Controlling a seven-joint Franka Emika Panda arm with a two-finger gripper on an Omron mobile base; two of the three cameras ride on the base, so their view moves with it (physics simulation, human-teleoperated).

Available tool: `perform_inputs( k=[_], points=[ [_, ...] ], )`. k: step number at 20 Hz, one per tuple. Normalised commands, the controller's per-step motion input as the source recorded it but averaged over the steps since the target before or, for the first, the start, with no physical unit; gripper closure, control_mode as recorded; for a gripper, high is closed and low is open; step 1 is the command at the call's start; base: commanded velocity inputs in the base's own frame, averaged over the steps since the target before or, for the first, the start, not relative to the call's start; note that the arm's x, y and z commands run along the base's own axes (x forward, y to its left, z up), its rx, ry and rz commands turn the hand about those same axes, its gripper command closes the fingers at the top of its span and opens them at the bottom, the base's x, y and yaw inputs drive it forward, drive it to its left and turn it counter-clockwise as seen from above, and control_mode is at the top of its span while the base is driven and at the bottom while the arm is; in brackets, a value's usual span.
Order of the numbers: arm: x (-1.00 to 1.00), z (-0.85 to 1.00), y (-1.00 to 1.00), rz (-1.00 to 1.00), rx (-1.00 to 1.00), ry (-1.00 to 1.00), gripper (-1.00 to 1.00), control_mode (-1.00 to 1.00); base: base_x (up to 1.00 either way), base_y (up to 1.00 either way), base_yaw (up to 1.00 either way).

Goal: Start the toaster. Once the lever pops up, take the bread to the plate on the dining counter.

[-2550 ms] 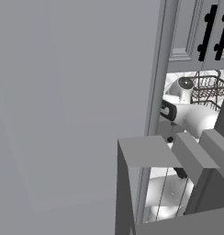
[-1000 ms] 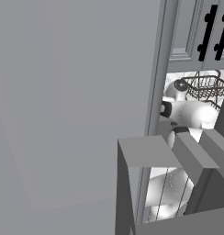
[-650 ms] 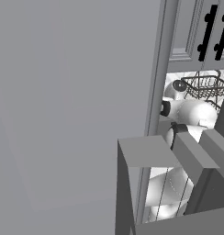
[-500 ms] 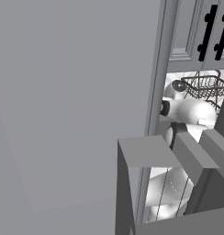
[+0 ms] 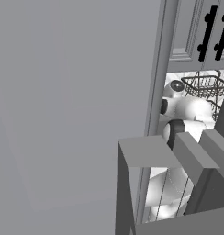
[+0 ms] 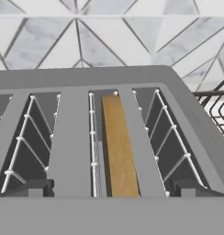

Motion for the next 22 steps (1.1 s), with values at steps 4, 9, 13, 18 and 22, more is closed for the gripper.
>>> perform_inputs(
  k=[4,9,13,18,22],
  points=[
    [0.14,-0.11,0.00,0.00,0.00,0.00,-1.00,-1.00,0.00,0.00,0.00],
    [0.17,-0.11,0.00,0.00,0.00,0.00,-1.00,-1.00,0.00,0.00,0.00],
    [0.04,-0.01,-0.03,0.00,0.00,0.00,1.00,-1.00,0.00,0.00,0.00],
    [0.00,0.00,-0.17,0.00,0.00,0.00,1.00,-1.00,0.00,0.00,0.00],
    [0.00,0.00,-0.19,0.00,0.02,0.00,1.00,-1.00,0.00,0.00,0.00]
  ],
)
